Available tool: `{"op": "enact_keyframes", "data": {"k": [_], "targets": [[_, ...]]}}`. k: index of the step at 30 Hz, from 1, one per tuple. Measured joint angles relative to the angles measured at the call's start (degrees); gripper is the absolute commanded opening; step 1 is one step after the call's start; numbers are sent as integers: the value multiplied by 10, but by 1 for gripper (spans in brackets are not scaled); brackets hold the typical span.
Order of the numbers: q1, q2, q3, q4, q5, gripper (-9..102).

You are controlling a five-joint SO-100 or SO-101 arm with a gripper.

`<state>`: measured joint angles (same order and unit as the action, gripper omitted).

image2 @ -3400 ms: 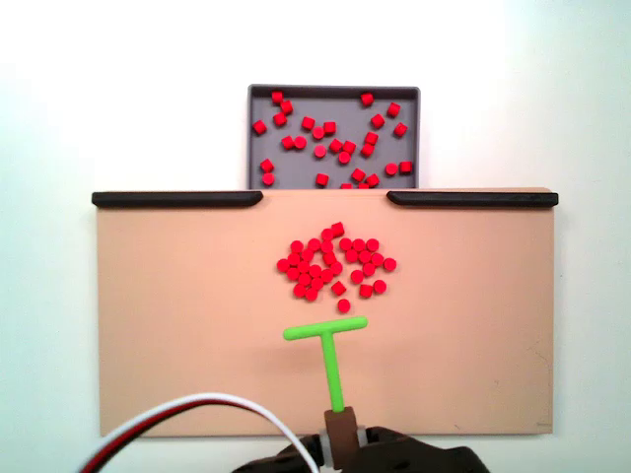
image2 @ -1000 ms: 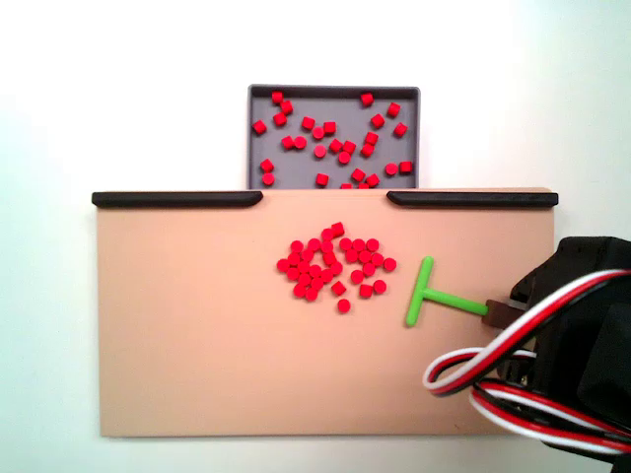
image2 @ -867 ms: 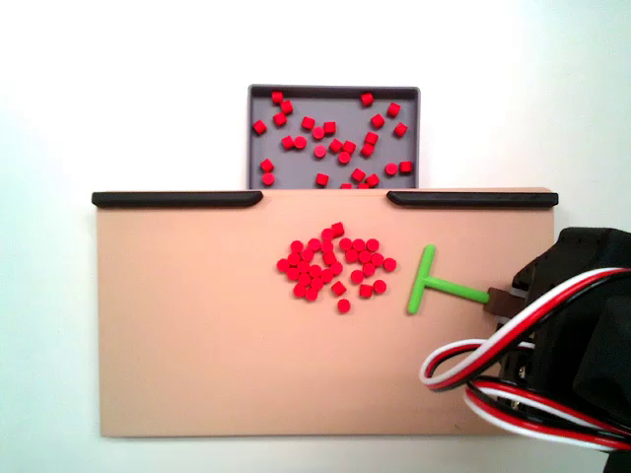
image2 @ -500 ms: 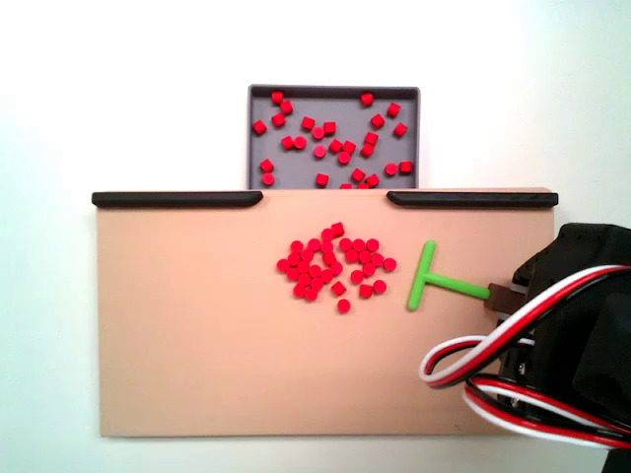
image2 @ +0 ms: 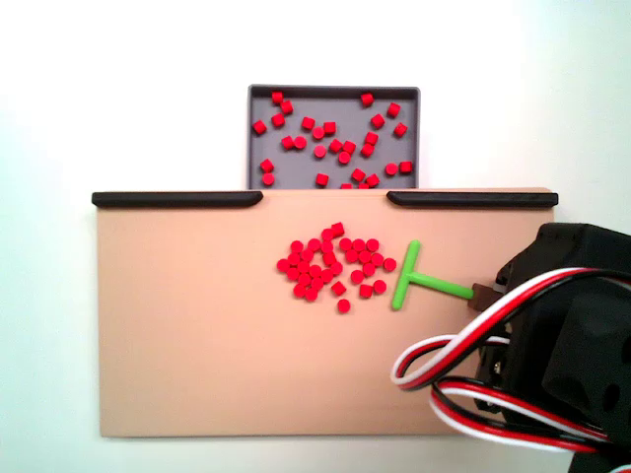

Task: Push granules from right to the grey container

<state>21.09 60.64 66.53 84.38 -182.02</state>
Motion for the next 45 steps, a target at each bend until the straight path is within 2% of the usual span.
{"op": "enact_keyframes", "data": {"k": [45], "targets": [[-47, 5, 5, 8, 142, 0]]}}
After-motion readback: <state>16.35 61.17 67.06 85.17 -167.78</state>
